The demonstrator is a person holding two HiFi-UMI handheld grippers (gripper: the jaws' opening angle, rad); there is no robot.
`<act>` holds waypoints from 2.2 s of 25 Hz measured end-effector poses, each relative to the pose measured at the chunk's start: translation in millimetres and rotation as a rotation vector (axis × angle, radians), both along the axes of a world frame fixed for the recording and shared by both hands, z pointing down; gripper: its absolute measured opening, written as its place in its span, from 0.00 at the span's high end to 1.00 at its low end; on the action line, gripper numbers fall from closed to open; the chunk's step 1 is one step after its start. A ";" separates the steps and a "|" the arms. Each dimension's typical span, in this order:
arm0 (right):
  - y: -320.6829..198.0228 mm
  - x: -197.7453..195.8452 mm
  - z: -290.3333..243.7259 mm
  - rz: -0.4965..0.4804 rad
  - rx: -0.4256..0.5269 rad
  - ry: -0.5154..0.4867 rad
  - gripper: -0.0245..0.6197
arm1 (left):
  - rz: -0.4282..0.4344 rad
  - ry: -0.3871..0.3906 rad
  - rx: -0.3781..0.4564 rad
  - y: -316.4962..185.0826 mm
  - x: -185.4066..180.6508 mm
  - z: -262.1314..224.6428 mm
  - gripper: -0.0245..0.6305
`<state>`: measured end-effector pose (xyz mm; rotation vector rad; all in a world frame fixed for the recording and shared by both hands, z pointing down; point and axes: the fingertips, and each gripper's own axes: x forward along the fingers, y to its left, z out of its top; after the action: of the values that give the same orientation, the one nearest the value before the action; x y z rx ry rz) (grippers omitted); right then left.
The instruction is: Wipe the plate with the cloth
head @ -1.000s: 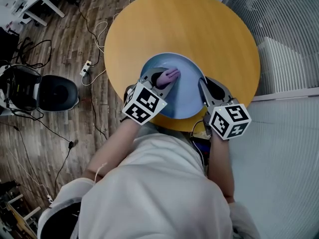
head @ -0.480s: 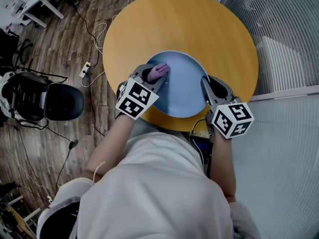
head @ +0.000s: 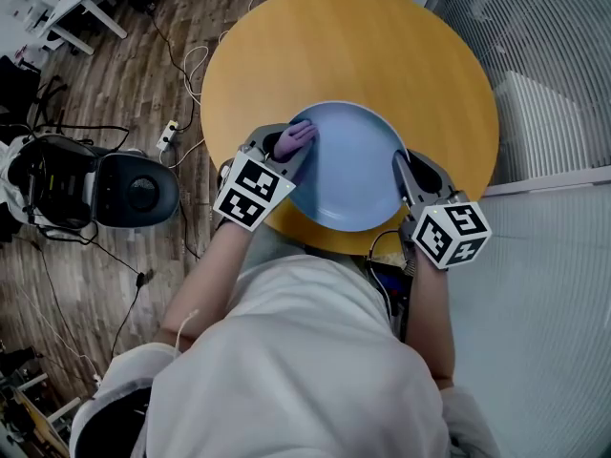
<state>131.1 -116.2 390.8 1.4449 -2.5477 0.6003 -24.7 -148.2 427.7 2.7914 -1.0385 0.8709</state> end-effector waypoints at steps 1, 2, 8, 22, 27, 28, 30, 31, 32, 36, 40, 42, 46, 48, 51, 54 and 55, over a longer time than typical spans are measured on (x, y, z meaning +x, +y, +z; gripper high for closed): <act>-0.3 -1.1 0.8 -0.004 -0.001 -0.001 0.89 | -0.003 -0.001 -0.003 -0.1 -1.2 1.2 0.84; 0.0 -2.4 1.9 -0.008 -0.001 -0.001 0.89 | -0.004 -0.003 -0.006 0.5 -1.7 3.4 0.84; 2.9 -13.9 -0.1 -0.032 0.015 0.018 0.89 | -0.001 -0.014 -0.007 6.7 -1.8 9.0 0.84; -4.9 -29.1 1.2 -0.040 -0.012 -0.024 0.89 | 0.045 0.030 -0.008 12.9 20.5 -1.2 0.84; -8.5 -33.3 -4.2 -0.037 -0.017 -0.035 0.89 | 0.076 0.047 -0.010 17.4 33.6 -9.5 0.84; -8.9 -34.0 -5.5 -0.036 -0.017 -0.036 0.89 | 0.083 0.050 -0.010 18.7 36.1 -11.2 0.84; -9.9 -35.5 -6.8 -0.035 -0.017 -0.040 0.89 | 0.100 0.059 -0.007 21.3 42.0 -14.7 0.84; -10.3 -36.6 -6.6 -0.034 -0.017 -0.041 0.89 | 0.110 0.064 -0.004 22.7 45.4 -15.9 0.84; -10.6 -38.3 -6.0 -0.035 -0.017 -0.041 0.89 | 0.120 0.067 -0.002 24.2 48.6 -16.6 0.84; -11.5 -45.5 -4.4 -0.041 -0.019 -0.040 0.89 | 0.162 0.077 -0.011 31.7 60.6 -18.2 0.84; -15.3 -49.0 -5.9 -0.043 -0.021 -0.050 0.89 | 0.189 0.088 -0.011 34.0 69.4 -22.7 0.84; -18.1 -50.8 -6.4 -0.042 -0.017 -0.055 0.89 | 0.197 0.092 -0.011 33.5 71.4 -23.9 0.84; -22.5 -51.2 -6.8 -0.040 -0.013 -0.058 0.89 | 0.217 0.095 -0.011 33.4 77.7 -24.9 0.84; -24.2 -50.1 -7.6 -0.039 -0.011 -0.062 0.89 | 0.228 0.095 -0.013 34.5 81.4 -25.4 0.84; -27.1 -49.5 -9.6 -0.035 -0.002 -0.068 0.89 | 0.244 0.097 -0.015 36.1 85.6 -25.7 0.84; -29.5 -50.3 -12.4 -0.032 0.009 -0.070 0.89 | 0.259 0.096 -0.012 37.1 88.1 -27.1 0.84; -30.7 -51.1 -13.2 -0.032 0.012 -0.071 0.89 | 0.262 0.094 -0.010 36.7 88.0 -27.7 0.84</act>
<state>80.0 -146.9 377.6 1.4079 -2.6275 0.6435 63.2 -111.4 400.1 2.9715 -0.6645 0.7518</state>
